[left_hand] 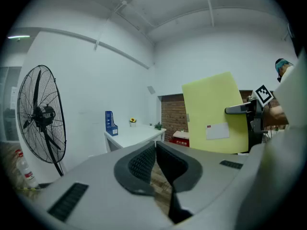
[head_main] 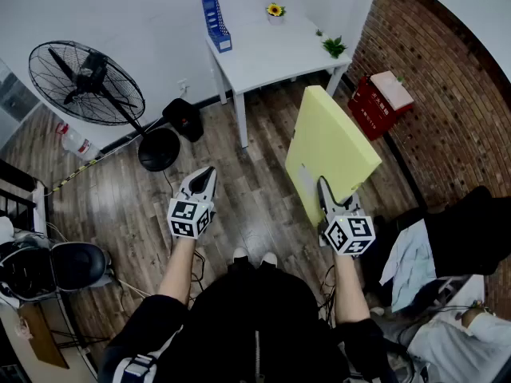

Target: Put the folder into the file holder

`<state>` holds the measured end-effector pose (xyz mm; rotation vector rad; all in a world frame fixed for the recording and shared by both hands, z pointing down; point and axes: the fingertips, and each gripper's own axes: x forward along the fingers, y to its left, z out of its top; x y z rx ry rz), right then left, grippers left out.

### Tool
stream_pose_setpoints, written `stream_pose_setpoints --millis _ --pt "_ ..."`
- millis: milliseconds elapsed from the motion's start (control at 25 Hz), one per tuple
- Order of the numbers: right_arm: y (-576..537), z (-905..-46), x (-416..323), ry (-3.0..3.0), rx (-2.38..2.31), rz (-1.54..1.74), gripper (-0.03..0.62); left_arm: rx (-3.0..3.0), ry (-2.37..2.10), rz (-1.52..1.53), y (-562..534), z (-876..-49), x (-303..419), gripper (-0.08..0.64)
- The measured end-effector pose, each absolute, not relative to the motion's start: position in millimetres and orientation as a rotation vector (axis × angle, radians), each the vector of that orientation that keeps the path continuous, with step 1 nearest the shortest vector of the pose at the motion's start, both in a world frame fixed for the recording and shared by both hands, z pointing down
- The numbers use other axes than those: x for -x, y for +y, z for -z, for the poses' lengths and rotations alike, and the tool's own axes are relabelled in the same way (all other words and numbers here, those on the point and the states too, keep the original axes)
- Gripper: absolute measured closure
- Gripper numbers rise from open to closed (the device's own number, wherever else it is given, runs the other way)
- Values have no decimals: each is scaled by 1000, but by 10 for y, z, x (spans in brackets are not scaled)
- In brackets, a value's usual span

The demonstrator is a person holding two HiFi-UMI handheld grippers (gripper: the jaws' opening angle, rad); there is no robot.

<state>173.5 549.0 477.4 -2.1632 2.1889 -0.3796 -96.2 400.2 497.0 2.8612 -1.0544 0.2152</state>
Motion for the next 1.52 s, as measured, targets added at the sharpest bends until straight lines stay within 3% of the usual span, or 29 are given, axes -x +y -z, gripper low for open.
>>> stream_pose_setpoints --millis 1000,1520 --pt "5409 -4858 -1952 2262 2165 375 431 -2817 -1116 -234 4087 -5058 771 531" --pt "4441 -4944 -2109 2278 2137 407 431 -2797 -1128 -211 3156 -5114 555 531"
